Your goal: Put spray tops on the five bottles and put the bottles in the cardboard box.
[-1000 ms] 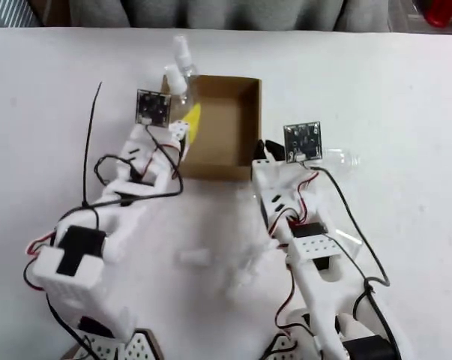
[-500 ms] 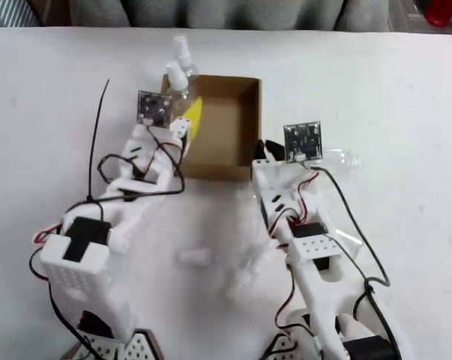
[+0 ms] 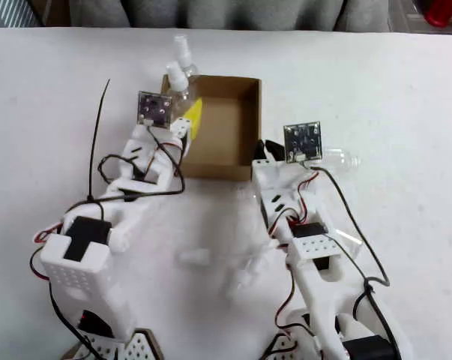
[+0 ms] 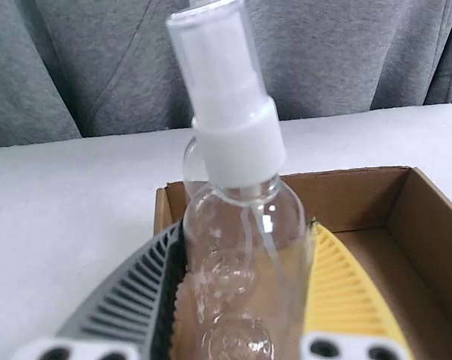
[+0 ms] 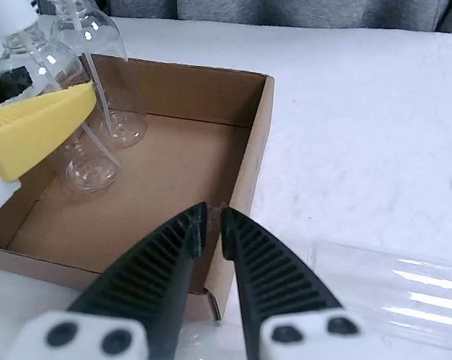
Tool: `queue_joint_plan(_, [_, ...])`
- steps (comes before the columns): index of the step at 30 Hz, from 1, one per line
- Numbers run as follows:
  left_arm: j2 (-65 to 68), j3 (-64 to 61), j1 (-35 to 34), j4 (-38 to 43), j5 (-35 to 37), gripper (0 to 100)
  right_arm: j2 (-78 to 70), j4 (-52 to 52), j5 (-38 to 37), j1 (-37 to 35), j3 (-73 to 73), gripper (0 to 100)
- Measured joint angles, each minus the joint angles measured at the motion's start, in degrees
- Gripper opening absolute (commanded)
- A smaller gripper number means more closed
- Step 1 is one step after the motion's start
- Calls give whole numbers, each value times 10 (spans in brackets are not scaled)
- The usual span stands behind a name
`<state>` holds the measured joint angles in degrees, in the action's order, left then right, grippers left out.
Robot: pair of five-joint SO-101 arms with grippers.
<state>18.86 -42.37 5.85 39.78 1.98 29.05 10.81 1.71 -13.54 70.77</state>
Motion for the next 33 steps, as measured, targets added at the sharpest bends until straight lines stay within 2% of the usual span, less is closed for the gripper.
queue_joint_plan(8, [0,0,0,0,0,27,0,0,0,0,0,15])
queue_joint_plan(15, [0,0,0,-12,0,163,0,0,0,0,0,15])
queue_joint_plan(27, [-1,9,-1,-38,1,176,0,0,0,0,0,15])
queue_joint_plan(33, [-1,9,-1,-42,1,260,0,0,0,0,0,15])
